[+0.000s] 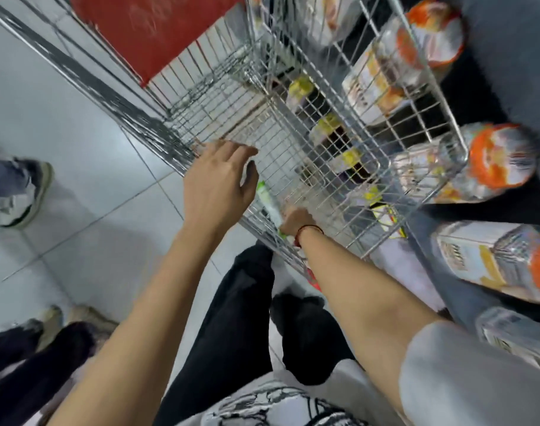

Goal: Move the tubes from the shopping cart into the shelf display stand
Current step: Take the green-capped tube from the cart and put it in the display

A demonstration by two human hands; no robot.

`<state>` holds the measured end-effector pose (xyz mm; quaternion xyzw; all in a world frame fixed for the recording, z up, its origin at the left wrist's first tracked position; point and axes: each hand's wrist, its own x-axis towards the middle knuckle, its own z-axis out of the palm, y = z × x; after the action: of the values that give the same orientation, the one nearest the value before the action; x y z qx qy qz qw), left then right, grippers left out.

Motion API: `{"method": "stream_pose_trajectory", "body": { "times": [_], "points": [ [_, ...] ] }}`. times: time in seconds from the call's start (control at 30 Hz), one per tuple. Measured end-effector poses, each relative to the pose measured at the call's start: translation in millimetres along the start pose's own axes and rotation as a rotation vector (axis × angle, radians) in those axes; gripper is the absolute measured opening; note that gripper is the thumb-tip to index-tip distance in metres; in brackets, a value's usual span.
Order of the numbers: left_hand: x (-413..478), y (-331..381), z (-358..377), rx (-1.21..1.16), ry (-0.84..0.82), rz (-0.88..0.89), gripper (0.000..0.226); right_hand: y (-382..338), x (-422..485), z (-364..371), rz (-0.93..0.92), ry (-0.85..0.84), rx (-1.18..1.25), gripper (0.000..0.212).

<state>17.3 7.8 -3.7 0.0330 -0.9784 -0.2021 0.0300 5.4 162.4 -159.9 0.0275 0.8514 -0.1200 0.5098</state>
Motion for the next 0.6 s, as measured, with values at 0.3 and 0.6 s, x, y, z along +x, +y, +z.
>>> {"method": "stream_pose_trajectory", "body": {
  "times": [0.3, 0.6],
  "points": [
    [-1, 2, 3, -0.014, 0.052, -0.051, 0.017, 5, 19, 12, 0.096, -0.008, 0.085, 0.037],
    [0, 3, 3, -0.012, 0.046, -0.059, 0.016, 8, 27, -11, 0.075, -0.049, 0.029, 0.037]
  ]
}}
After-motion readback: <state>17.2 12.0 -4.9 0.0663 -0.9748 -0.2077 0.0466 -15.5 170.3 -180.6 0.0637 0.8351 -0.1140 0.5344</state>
